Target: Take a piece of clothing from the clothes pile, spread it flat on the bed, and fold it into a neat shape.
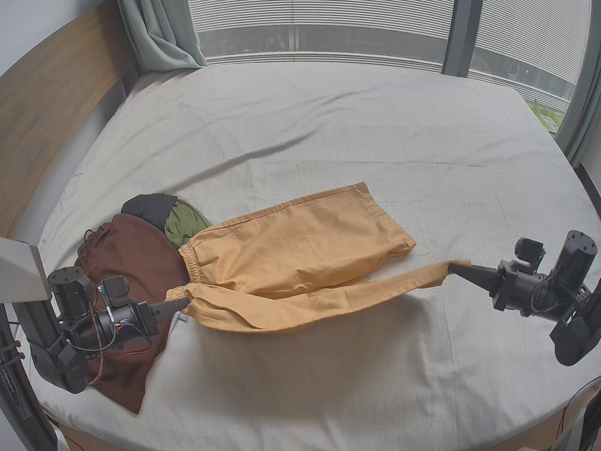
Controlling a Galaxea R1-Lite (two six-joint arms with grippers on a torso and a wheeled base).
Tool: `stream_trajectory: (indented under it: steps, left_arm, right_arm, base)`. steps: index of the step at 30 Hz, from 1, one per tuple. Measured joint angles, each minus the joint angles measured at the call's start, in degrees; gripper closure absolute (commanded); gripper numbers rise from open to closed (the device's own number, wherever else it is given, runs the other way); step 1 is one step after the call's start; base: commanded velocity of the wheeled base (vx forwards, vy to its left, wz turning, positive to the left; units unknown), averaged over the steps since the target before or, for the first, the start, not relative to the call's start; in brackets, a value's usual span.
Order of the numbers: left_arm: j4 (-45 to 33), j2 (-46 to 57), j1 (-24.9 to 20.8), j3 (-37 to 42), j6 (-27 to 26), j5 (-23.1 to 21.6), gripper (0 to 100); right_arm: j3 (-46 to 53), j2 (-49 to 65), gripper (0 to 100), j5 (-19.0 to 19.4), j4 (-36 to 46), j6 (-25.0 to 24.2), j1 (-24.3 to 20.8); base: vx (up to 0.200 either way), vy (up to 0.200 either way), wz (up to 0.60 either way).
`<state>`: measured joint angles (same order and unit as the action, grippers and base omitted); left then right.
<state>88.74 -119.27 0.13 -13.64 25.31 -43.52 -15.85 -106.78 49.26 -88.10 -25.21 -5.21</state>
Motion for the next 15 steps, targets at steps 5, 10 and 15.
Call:
stream_trajectory:
  steps: [5, 10, 15]
  left_arm:
    - [-0.02, 0.04, -0.11, -0.16, 0.3, 0.44, 100]
    - [0.0, 0.17, -0.09, -0.77, 1.05, 1.27, 100]
    - [0.02, 0.23, -0.04, -1.54, 1.57, 3.47, 100]
  right_arm:
    - [-5.95, -1.9, 100, -0.38, 0.02, -3.41, 0.02]
    - [-11.74, -4.02, 100, -0.41, 0.24, -6.01, 0.02]
    - [-16.76, -6.84, 100, -0.41, 0.33, -7.11, -0.02]
  base:
    - [0.0, 0.0, 0.0]
    - [0.0, 0.0, 0.0]
    - [0.0, 0.0, 0.0]
